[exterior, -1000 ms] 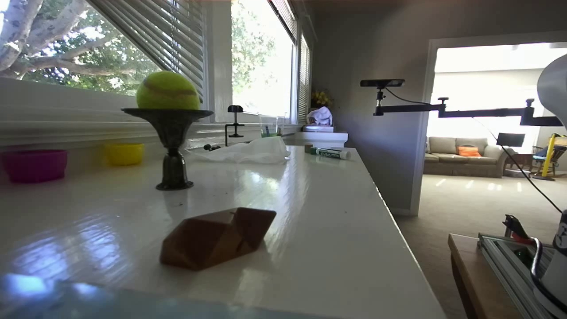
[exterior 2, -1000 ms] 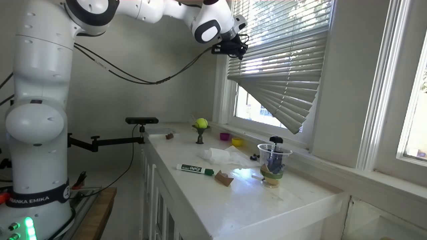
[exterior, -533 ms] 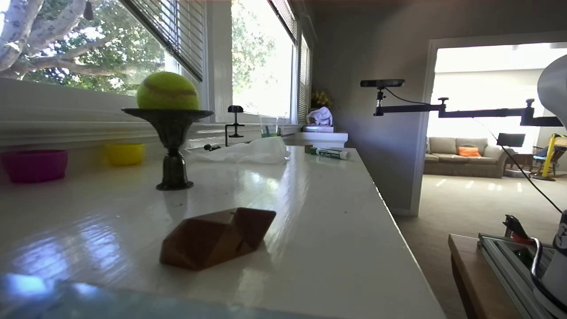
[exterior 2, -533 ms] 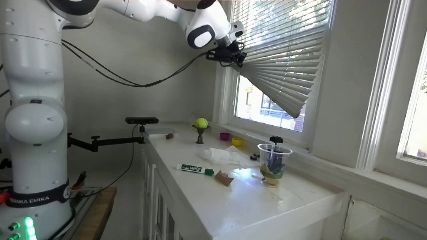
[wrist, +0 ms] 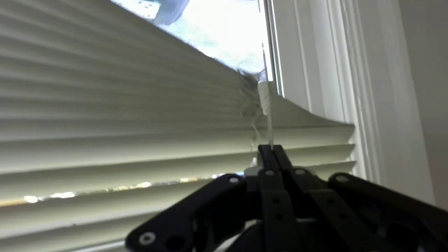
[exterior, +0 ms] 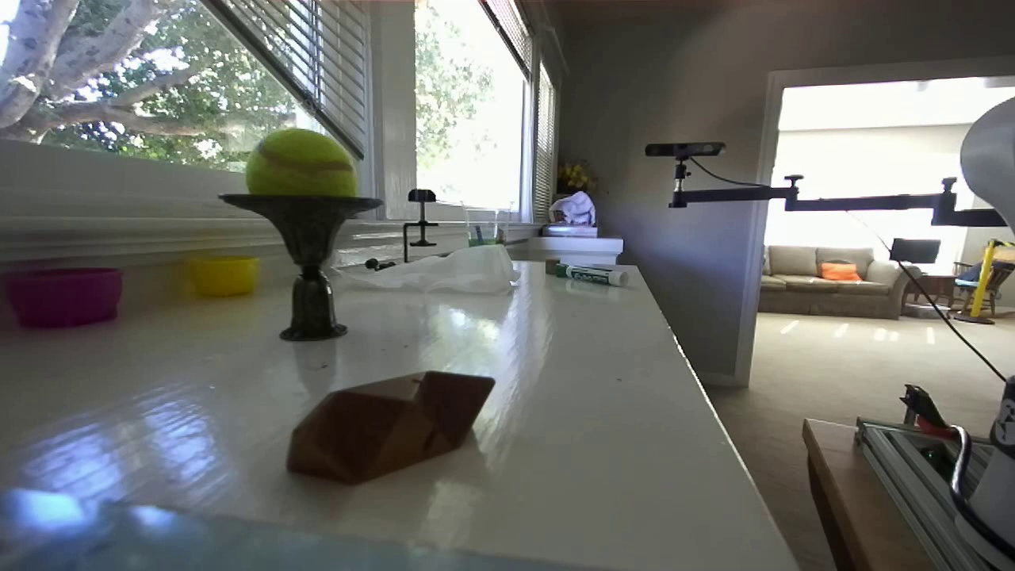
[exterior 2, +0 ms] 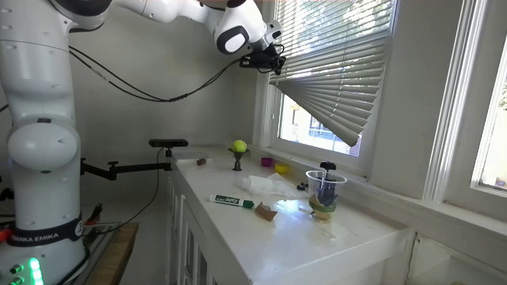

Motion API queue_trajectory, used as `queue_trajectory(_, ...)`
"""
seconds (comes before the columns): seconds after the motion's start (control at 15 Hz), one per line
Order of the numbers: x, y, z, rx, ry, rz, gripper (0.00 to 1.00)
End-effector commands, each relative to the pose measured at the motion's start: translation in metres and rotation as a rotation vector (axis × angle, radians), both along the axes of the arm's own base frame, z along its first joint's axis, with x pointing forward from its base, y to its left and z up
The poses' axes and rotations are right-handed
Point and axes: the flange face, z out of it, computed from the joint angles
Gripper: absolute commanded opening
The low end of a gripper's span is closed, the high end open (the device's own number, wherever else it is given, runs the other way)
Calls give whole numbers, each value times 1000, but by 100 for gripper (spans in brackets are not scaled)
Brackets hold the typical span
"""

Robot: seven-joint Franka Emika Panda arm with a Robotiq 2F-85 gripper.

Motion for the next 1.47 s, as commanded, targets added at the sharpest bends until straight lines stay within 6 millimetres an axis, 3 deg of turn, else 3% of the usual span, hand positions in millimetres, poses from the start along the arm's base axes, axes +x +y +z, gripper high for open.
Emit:
queue_trajectory(0.0,-9,25,47,-78,-140,99,0)
queue_trajectory(0.4,-16,73,118,-177,-358,296,0)
queue_trajectory(0.6,-11,84,143,-193,-431,356,0)
queue_trajectory(0.8,-9,97,158,-207,-484,397,0)
queue_trajectory(1.07,3,100,155,-193,-479,409,0)
queue_trajectory(1.13,5,100,153,-186,-471,408,27)
queue_trajectory(1.2,7,100,151,-183,-466,405,29)
queue_trajectory(1.4,12,92,143,-175,-444,379,48)
